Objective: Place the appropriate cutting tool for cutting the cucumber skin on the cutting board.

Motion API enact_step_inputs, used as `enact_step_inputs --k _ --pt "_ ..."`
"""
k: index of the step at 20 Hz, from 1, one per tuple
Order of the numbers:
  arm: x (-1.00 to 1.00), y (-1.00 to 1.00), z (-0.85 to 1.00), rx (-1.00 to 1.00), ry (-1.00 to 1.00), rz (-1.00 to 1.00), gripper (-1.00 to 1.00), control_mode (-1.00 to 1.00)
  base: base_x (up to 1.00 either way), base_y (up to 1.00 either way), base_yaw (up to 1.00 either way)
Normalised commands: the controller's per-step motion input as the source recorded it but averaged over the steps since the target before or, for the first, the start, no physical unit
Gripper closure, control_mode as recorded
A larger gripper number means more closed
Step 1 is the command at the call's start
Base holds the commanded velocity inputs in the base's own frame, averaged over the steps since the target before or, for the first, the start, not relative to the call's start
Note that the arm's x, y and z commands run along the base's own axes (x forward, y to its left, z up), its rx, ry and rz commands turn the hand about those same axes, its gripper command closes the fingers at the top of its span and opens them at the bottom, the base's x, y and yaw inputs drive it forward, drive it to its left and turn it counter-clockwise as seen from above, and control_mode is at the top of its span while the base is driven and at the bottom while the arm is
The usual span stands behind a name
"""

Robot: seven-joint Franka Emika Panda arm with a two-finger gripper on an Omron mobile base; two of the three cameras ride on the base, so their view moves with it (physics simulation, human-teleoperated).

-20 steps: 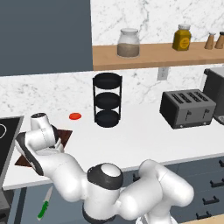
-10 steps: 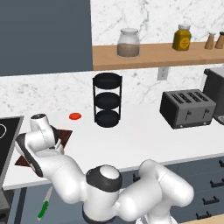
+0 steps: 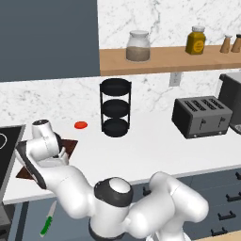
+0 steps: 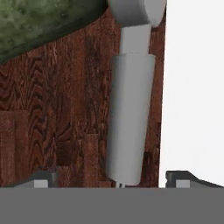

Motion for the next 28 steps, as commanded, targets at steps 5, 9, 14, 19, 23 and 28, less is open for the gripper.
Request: enact_step_inputs --k 5,9,14,19,23,28 --pt "-0.28 -0.33 0.58 0.0 -0.01 -0.02 -1.0 -1.0 0.0 0.0 0.0" --pt "-0.32 -0.79 0.41 0.0 0.0 -0.03 -1.0 -1.0 0.0 0.0 0.0" --pt "-0.43 -1.0 0.21 0.0 0.0 0.0 -1.0 -1.0 0.0 0.0 0.0" --pt "-0.38 -1.0 0.42 0.0 0.0 0.0 -1.0 -1.0 0.0 0.0 0.0" --pt "-0.2 -1.0 0.67 0.0 0.0 0.0 -1.0 -1.0 0.0 0.0 0.0" --pt "-0.37 -1.0 0.62 0.0 0.0 0.0 -1.0 -1.0 0.0 0.0 0.0"
